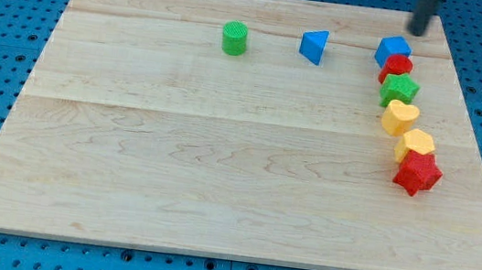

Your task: Slide the green star to the bottom of blue triangle

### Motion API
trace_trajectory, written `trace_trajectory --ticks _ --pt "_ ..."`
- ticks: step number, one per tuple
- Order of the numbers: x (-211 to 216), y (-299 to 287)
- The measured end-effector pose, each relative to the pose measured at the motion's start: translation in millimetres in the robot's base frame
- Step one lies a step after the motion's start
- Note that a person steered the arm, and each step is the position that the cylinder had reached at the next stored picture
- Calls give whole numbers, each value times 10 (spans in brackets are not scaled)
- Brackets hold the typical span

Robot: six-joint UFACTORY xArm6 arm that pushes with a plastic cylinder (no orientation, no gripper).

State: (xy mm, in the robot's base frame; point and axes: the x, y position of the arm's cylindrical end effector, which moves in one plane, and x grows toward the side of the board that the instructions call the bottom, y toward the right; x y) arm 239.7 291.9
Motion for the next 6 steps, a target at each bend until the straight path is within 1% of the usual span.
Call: trace_trajectory --ticks 1,2,4,5,6 --pt "637 347" --pt "1202 235" --pt "1382 -676" --pt "1309 -1580" --pt "1279 -1821"
